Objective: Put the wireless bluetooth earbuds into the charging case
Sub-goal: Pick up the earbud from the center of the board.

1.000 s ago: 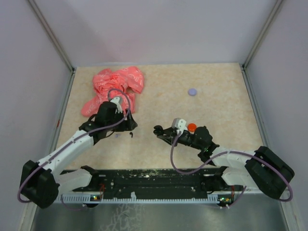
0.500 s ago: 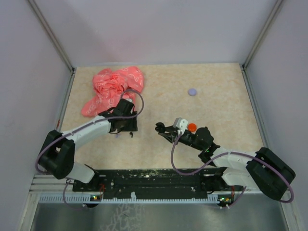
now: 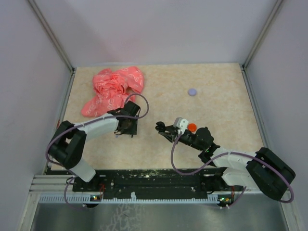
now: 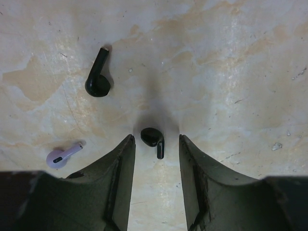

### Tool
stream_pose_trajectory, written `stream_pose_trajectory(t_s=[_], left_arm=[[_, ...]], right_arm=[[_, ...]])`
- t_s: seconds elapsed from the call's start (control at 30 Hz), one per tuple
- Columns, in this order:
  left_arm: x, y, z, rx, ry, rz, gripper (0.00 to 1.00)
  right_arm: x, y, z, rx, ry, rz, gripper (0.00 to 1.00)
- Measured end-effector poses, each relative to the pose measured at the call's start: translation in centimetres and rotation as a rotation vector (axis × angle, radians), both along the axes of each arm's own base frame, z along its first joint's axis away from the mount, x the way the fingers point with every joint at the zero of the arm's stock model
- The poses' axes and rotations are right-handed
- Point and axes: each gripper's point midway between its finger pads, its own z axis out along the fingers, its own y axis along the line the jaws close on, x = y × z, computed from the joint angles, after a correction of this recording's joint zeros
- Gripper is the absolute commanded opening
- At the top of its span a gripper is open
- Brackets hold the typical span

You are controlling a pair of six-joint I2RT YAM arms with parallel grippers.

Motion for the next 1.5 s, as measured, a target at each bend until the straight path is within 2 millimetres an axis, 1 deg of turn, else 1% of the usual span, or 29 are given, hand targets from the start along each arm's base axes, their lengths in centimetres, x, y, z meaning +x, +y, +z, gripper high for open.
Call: stream_pose_trajectory(t_s=[0.13,0.23,0.4,0.53,0.73,0.83,0.93,1.07,1.27,1.4,1.5], left_arm=[[0.0,0.2,-0.8,0.024,0.017,0.003,0.41],[0.3,0.0,-0.8,0.025,0.015,0.003,0.39],[0.6,0.0,-0.8,0.033,0.015,0.003,0.32],[0.4,0.0,-0.9,0.044,0.018,-0.002,0.29],[0.2,0.0,-0.8,0.053,0.019,-0.011,0.21],[0.1,-0.3,-0.7,0.044,0.023,-0.026,0.17],[-0.1,-0.8,-0.5,0.015,0.023,-0.048,0.15],[-0.2,-1.4,0.9,-0.052,-0.031,-0.072,0.13],[0.2,-2.1,3.9,-0.173,-0.190,-0.109,0.11],[0.1,-2.8,6.4,-0.277,-0.316,-0.167,0.11],[-0.2,-3.7,9.0,-0.374,-0.429,-0.229,0.12]], right_arm=[[0.0,0.0,0.0,-0.002,-0.003,-0.003,0.00],[0.1,0.0,0.0,-0.004,-0.005,-0.003,0.00],[0.0,0.1,-0.2,-0.008,-0.001,0.000,0.00],[0.0,0.0,-0.2,-0.009,0.000,0.000,0.00],[0.0,0.0,-0.2,-0.009,0.000,-0.002,0.00],[0.0,0.0,-0.2,-0.009,0.000,-0.003,0.00],[0.0,0.0,-0.2,-0.009,0.000,-0.003,0.00],[0.0,0.0,-0.2,-0.010,0.000,-0.004,0.00],[0.2,0.0,-0.4,-0.014,-0.001,-0.012,0.00],[0.3,0.0,-0.8,-0.022,0.008,-0.013,0.00],[0.4,0.1,-1.2,-0.028,0.013,-0.015,0.00]])
